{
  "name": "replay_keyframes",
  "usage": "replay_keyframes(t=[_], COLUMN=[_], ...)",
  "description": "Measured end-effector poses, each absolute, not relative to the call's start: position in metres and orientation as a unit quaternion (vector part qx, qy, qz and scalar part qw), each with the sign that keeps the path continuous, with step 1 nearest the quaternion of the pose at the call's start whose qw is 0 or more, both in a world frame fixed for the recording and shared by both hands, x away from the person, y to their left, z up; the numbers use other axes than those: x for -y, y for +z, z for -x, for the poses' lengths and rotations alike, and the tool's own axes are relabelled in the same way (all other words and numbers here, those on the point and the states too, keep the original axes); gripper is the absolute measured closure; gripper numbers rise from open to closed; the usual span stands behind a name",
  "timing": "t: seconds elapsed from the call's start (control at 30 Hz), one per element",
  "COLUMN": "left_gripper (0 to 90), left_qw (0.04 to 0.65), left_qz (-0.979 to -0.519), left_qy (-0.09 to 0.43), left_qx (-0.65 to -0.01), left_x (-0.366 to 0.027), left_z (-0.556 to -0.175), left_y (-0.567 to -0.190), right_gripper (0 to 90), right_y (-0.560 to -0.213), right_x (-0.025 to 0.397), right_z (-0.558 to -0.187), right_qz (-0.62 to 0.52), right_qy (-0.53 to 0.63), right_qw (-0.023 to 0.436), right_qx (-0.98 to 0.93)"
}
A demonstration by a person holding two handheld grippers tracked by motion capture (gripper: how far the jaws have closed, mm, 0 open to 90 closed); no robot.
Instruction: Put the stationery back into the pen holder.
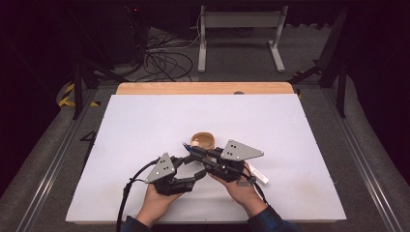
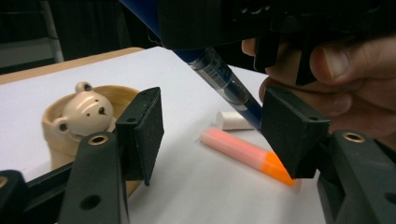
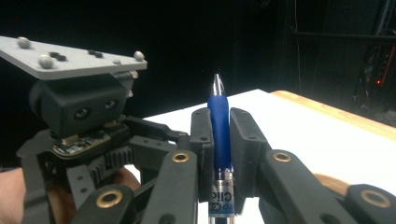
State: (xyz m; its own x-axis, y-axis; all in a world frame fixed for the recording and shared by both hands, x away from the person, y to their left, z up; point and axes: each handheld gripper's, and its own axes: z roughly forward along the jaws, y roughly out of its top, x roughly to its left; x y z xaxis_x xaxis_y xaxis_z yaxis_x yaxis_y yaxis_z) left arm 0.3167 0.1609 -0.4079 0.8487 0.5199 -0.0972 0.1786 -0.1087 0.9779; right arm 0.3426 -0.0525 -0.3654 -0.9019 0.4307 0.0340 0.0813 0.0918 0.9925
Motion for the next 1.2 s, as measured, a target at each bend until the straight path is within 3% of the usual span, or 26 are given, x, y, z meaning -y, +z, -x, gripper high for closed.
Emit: replay_keyframes(t=[0.47, 0.73, 0.93, 1.2], left_gripper=[64.9, 77.4, 79.5, 79.6], left_qw=[0.641, 0.634, 0.613, 0.584], left_qz=[-0.724, -0.72, -0.734, -0.752], left_qy=[0.111, 0.088, 0.102, 0.137], left_qx=[-0.228, -0.269, -0.275, -0.272], left_x=[-0.158, -0.167, -0.168, -0.166], left_z=[-0.313, -0.318, -0.317, -0.317], left_y=[-0.406, -0.403, -0.398, -0.391], right_gripper=[80.9, 80.7, 79.4, 56.7], right_y=[-0.368, -0.366, -0.362, -0.358], right_x=[0.044, 0.044, 0.042, 0.047], right_z=[-0.333, -0.327, -0.322, -0.325], right_qz=[-0.154, -0.139, -0.127, -0.146], right_qy=[0.669, 0.674, 0.662, 0.642], right_qw=[0.154, 0.184, 0.206, 0.201], right_qx=[-0.711, -0.702, -0.71, -0.726])
